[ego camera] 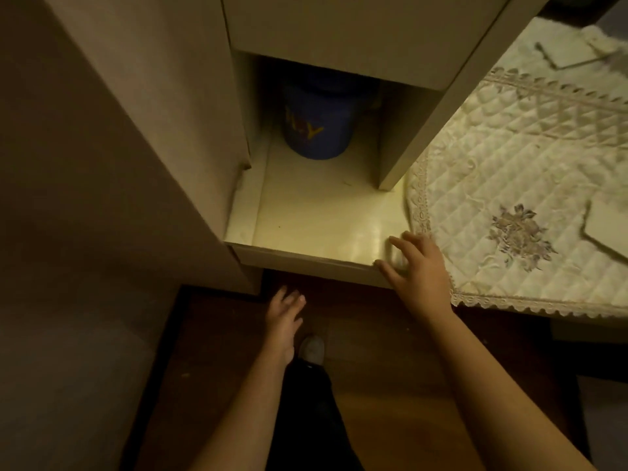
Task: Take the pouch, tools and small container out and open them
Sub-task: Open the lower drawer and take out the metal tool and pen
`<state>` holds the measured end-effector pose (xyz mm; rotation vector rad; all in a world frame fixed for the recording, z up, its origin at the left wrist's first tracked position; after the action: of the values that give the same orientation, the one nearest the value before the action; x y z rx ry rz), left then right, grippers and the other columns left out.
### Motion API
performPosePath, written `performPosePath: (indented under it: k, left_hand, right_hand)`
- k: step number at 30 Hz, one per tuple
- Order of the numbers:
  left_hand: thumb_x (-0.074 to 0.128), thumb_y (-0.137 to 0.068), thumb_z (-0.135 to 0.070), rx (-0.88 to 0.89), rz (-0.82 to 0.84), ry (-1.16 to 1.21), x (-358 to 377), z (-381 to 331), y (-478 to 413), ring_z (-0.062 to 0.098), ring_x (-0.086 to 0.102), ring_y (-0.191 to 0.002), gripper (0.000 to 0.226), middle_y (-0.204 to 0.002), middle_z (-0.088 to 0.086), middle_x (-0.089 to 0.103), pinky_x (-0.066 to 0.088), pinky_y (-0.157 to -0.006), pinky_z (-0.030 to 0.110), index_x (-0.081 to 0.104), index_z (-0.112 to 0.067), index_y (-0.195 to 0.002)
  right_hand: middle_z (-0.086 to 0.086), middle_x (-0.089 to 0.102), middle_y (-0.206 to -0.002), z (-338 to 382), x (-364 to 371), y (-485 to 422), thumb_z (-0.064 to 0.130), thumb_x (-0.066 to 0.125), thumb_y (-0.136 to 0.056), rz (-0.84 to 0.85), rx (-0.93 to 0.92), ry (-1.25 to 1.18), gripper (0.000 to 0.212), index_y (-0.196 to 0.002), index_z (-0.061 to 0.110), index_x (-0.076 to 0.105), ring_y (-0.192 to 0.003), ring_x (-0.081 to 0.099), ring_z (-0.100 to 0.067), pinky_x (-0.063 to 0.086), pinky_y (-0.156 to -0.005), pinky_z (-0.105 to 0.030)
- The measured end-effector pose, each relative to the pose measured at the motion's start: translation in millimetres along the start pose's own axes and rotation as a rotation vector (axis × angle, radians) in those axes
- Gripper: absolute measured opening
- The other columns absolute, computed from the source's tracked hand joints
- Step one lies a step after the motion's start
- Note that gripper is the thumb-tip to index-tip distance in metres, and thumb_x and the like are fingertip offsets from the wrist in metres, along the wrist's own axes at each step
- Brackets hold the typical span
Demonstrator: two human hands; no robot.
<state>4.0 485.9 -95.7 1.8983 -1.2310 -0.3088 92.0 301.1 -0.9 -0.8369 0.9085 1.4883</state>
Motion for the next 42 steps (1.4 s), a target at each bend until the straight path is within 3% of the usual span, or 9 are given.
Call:
performPosePath:
  k: [8, 15, 19, 21, 24, 34, 35, 39, 42]
  left_hand:
    - [0.047, -0.087, 0.001, -0.04, 0.05, 0.297, 13.7, 21.8, -56.1, 0.026, 0.039, -0.129, 0.065, -0.144, 0.01, 0.036, 0.025, -0.109, 0.049, 0.019, -0.023, -0.14]
    - [0.042, -0.089, -0.002, -0.067, 0.062, 0.595, 20.8, 22.0, -72.8, 0.02, 0.053, -0.107, 0.051, -0.106, 0.0, 0.059, 0.035, -0.098, 0.044, 0.034, -0.026, -0.134]
    - [0.049, -0.079, -0.006, -0.072, 0.107, 0.629, 17.2, 20.4, -64.7, 0.02, 0.053, -0.104, 0.049, -0.104, 0.002, 0.058, 0.041, -0.093, 0.042, 0.042, -0.018, -0.127]
    - [0.053, -0.075, -0.012, -0.076, 0.122, 0.599, 13.8, 21.8, -56.9, 0.02, 0.052, -0.104, 0.039, -0.106, 0.003, 0.057, 0.041, -0.092, 0.041, 0.052, -0.018, -0.113]
    - [0.045, -0.087, -0.018, -0.074, 0.099, 0.562, 8.3, 28.9, -39.7, 0.019, 0.052, -0.103, 0.016, -0.106, 0.003, 0.056, 0.034, -0.1, 0.042, 0.055, -0.023, -0.098]
    - [0.036, -0.093, -0.025, -0.173, 0.007, 0.47, -34.5, 65.9, 28.3, 0.024, 0.05, -0.106, 0.018, -0.104, 0.006, 0.055, 0.03, -0.101, 0.048, 0.053, -0.023, -0.097]
    - [0.038, -0.09, -0.03, -0.193, 0.026, 0.44, -37.1, 68.0, 31.9, 0.025, 0.048, -0.112, 0.021, -0.11, 0.006, 0.055, 0.027, -0.104, 0.049, 0.052, -0.022, -0.105]
    - [0.051, -0.069, -0.043, -0.233, 0.091, 0.169, -52.3, 56.3, 58.2, 0.029, 0.035, -0.132, 0.076, -0.14, 0.01, 0.042, 0.021, -0.111, 0.051, 0.028, -0.018, -0.136]
    - [0.064, -0.074, -0.032, -0.122, -0.162, -0.168, -65.5, 35.8, 82.3, 0.032, 0.035, -0.131, 0.082, -0.146, 0.014, 0.033, 0.031, -0.107, 0.047, 0.018, -0.019, -0.14]
  right_hand:
    - [-0.011, 0.055, -0.125, -8.2, 11.2, -2.1, 0.038, 0.068, -0.075, -0.063, -0.029, 0.042, 0.047, -0.116, 0.017, 0.062, -0.12, 0.048, -0.028, 0.043, -0.095, -0.039]
    - [-0.013, 0.055, -0.124, -11.5, 15.8, -2.8, 0.04, 0.068, -0.074, -0.08, -0.043, 0.04, 0.049, -0.116, 0.016, 0.061, -0.119, 0.048, -0.029, 0.043, -0.095, -0.04]
    - [-0.014, 0.055, -0.124, -11.2, 16.2, -2.9, 0.04, 0.067, -0.075, -0.078, -0.045, 0.039, 0.048, -0.115, 0.016, 0.061, -0.118, 0.048, -0.031, 0.043, -0.095, -0.042]
    - [-0.014, 0.055, -0.124, -11.3, 16.1, -2.7, 0.041, 0.067, -0.075, -0.082, -0.05, 0.042, 0.048, -0.115, 0.015, 0.062, -0.117, 0.049, -0.031, 0.045, -0.093, -0.043]
    - [-0.015, 0.056, -0.123, -10.9, 16.3, -0.9, 0.04, 0.067, -0.075, -0.098, -0.057, 0.049, 0.047, -0.115, 0.015, 0.062, -0.117, 0.049, -0.031, 0.047, -0.09, -0.044]
    - [-0.015, 0.051, -0.127, -7.7, 15.7, 3.4, 0.042, 0.061, -0.079, -0.063, -0.055, 0.052, 0.049, -0.119, 0.014, 0.058, -0.119, 0.044, -0.032, 0.041, -0.097, -0.044]
    - [-0.015, 0.05, -0.128, -9.6, 15.8, 0.7, 0.041, 0.061, -0.079, -0.063, -0.05, 0.053, 0.049, -0.119, 0.013, 0.058, -0.12, 0.043, -0.032, 0.04, -0.098, -0.044]
    - [-0.015, 0.047, -0.132, -8.1, 11.2, -1.2, 0.041, 0.061, -0.081, -0.029, -0.029, 0.059, 0.049, -0.122, 0.014, 0.055, -0.124, 0.04, -0.033, 0.036, -0.103, -0.045]
    - [-0.017, 0.047, -0.132, -4.5, 11.4, 2.1, 0.039, 0.06, -0.082, -0.016, -0.033, 0.073, 0.049, -0.123, 0.012, 0.055, -0.123, 0.04, -0.034, 0.034, -0.103, -0.044]
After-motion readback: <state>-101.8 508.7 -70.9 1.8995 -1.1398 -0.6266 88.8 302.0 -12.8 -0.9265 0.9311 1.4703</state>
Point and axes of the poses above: each hand's wrist, its own y-axis away from the middle knuckle, its own x-axis out of the palm, z = x × y, the point moved 1 cm from there along -y, towards the middle knuckle
